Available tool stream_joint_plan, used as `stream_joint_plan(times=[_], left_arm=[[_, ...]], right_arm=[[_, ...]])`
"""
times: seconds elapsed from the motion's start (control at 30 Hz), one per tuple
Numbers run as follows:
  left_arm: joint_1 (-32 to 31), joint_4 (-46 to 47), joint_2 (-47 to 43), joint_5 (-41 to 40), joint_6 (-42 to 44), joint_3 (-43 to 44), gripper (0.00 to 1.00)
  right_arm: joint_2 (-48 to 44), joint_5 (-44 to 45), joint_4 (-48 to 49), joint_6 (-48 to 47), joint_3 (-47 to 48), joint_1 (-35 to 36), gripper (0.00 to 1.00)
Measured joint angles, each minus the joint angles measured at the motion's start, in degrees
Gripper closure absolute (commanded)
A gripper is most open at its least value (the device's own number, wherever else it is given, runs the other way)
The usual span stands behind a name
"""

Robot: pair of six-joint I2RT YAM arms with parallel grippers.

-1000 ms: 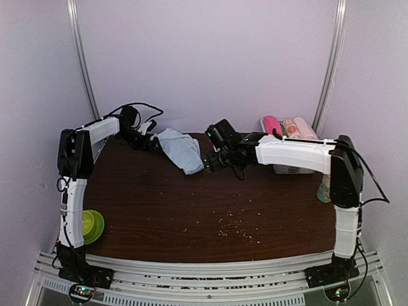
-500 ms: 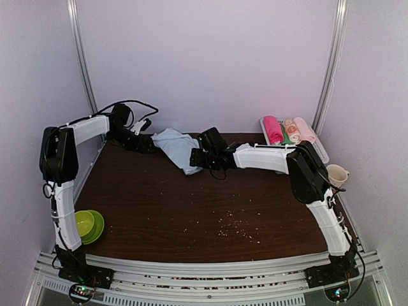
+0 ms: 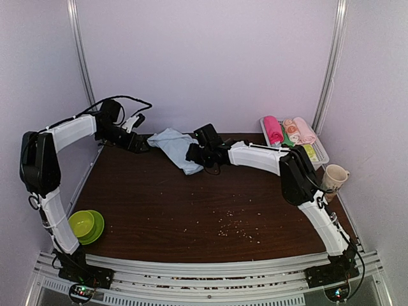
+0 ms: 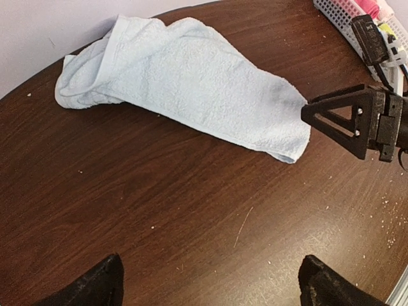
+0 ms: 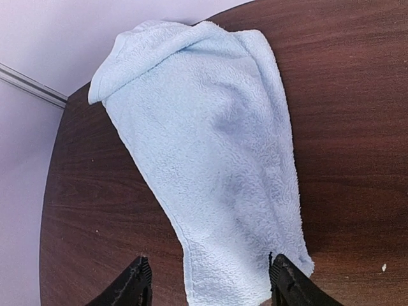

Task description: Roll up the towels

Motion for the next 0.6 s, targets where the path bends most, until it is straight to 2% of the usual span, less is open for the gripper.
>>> stream_joint_plan(times=[0.43,0.6], left_arm=[[0.3,-0.1,-5.6,-1.0,2.6,-3.5,0.02],[0.3,-0.1,-7.7,-2.7,4.5,-5.0,0.02]], right_arm=[[0.0,2.0,-9.3,-0.1,0.1,0.1,0.36],[0.3,2.6,-15.6,-0.2,3.7,0.5,0.42]])
